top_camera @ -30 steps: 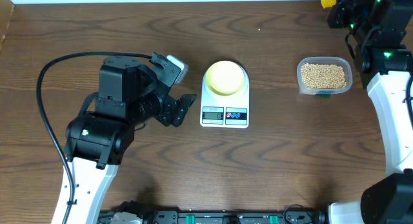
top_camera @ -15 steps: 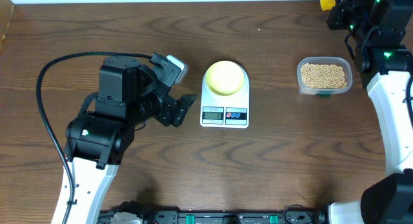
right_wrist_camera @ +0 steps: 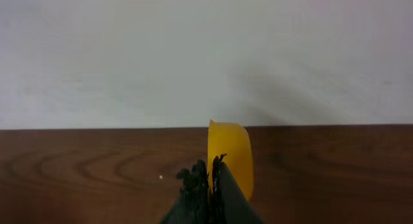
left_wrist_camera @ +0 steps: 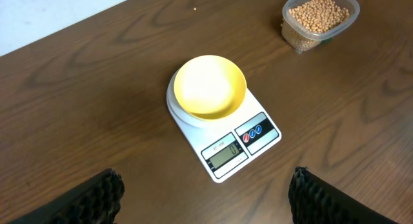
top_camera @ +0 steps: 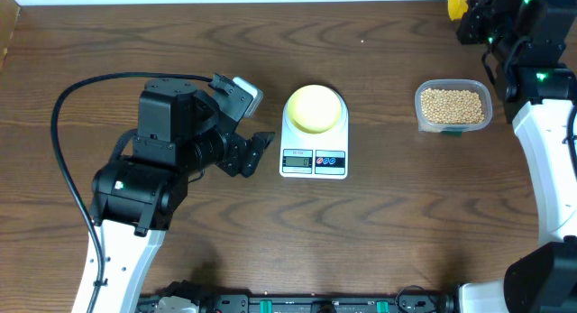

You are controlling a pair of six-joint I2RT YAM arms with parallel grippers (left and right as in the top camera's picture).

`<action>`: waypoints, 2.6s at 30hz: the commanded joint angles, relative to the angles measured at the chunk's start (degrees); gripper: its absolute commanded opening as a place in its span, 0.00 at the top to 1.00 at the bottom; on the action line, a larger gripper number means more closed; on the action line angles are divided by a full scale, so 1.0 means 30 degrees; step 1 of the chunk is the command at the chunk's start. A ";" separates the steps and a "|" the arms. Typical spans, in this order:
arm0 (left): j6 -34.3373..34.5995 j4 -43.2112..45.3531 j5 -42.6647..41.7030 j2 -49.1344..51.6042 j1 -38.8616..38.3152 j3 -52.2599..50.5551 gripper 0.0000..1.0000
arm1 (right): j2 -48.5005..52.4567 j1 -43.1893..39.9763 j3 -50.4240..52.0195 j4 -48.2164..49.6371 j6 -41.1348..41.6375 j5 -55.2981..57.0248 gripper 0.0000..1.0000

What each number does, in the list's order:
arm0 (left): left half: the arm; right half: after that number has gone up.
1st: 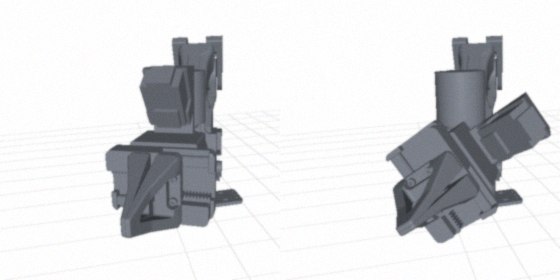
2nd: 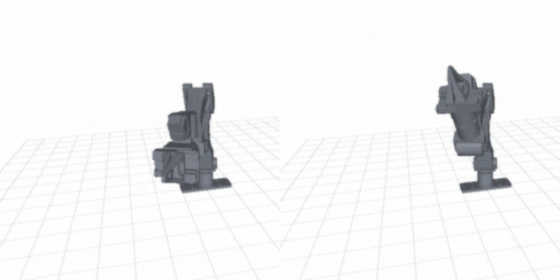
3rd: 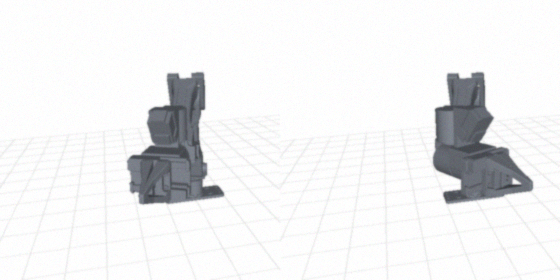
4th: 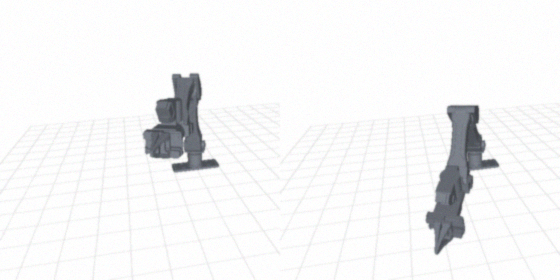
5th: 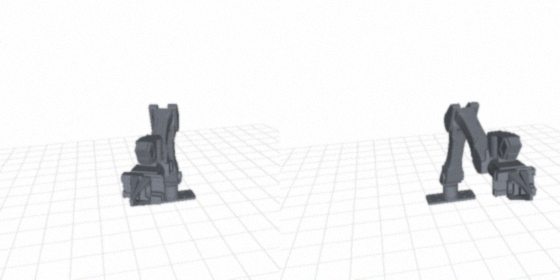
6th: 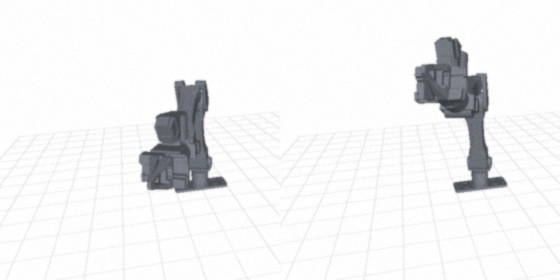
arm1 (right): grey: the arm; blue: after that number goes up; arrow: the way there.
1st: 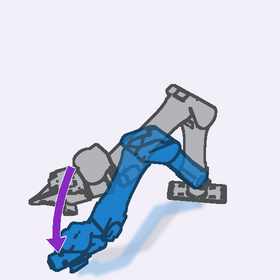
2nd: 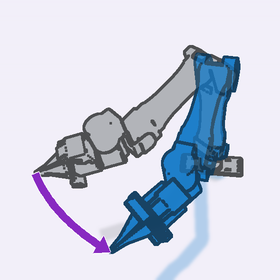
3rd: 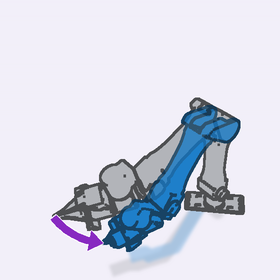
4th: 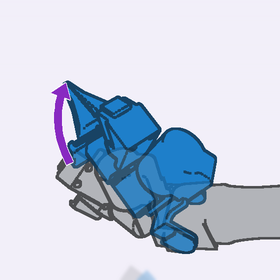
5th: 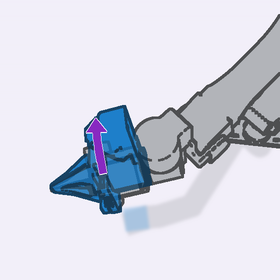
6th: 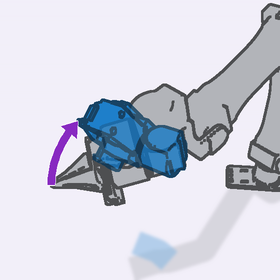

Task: Scoop item into bowl and weigh 50g on scale
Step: 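Lower the yellow scoop with the right gripper into the soybean tub, then drag the scoop through the soybeans with the right gripper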

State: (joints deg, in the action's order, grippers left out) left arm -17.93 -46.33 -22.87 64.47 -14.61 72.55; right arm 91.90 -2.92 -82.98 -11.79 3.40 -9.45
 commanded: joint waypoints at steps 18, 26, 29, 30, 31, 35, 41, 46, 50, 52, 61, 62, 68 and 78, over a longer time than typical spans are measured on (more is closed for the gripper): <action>-0.0211 -0.0073 -0.0372 0.0000 0.0117 -0.0073 0.16 | 0.0080 -0.0175 -0.4983 -0.9107 0.0138 0.4175 0.99; -0.0211 -0.0073 -0.0372 0.0000 0.0117 -0.0073 0.16 | 0.0095 -0.0925 -0.5253 -1.1606 -0.0044 0.4889 0.99; -0.0211 -0.0073 -0.0372 0.0000 0.0117 -0.0073 0.17 | 0.0182 -0.0925 -0.5151 -1.2349 -0.0313 0.5180 0.99; -0.0211 -0.0073 -0.0372 0.0000 0.0117 -0.0073 0.16 | 0.0233 -0.0925 -0.5151 -1.2641 -0.0313 0.5180 0.99; -0.0211 -0.0073 -0.0372 0.0000 0.0117 -0.0073 0.16 | 0.0284 -0.0925 -0.5151 -1.2852 -0.0313 0.5180 0.99; -0.0211 -0.0073 -0.0372 0.0000 0.0117 -0.0073 0.16 | 0.1035 -0.0925 -0.5151 -1.3442 -0.0321 0.5173 0.99; -0.0211 -0.0073 -0.0372 0.0000 0.0117 -0.0073 0.16 | 0.2856 -0.0765 -0.5151 -1.3719 -0.0313 0.5173 0.99; -0.0211 -0.0073 -0.0372 0.0000 0.0117 -0.0073 0.16 | 0.4408 -0.0765 -0.5151 -1.4331 -0.0452 0.5166 0.99; -0.0211 -0.0073 -0.0372 0.0000 0.0117 -0.0073 0.16 | 0.5246 -0.0750 -0.5151 -1.4418 -0.0466 0.5173 0.99; -0.0211 -0.0073 -0.0372 0.0000 0.0117 -0.0073 0.16 | 0.5785 -0.0750 -0.5151 -1.4440 -0.0736 0.5034 0.99; -0.0211 -0.0073 -0.0372 0.0000 0.0117 -0.0073 0.16 | 0.8123 -0.0750 -0.5144 -1.4506 -0.0743 0.2448 0.99; -0.0211 -0.0073 -0.0372 0.0000 0.0117 -0.0073 0.16 | 0.8131 -0.0750 -0.5144 -1.4491 -0.0736 0.2331 0.99; -0.0211 -0.0066 -0.0372 0.0000 0.0117 -0.0073 0.16 | 0.8080 -0.0750 -0.5144 -1.4491 -0.1107 0.1945 0.99; -0.0211 -0.0073 -0.0372 0.0000 0.0117 -0.0073 0.16 | 0.8080 -0.1508 -0.5144 -1.4178 -0.1603 -0.2069 0.99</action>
State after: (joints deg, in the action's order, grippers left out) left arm -18.04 -46.44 -23.51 64.47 -14.61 72.55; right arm 115.02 -6.50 -98.30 -54.43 -0.64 -8.34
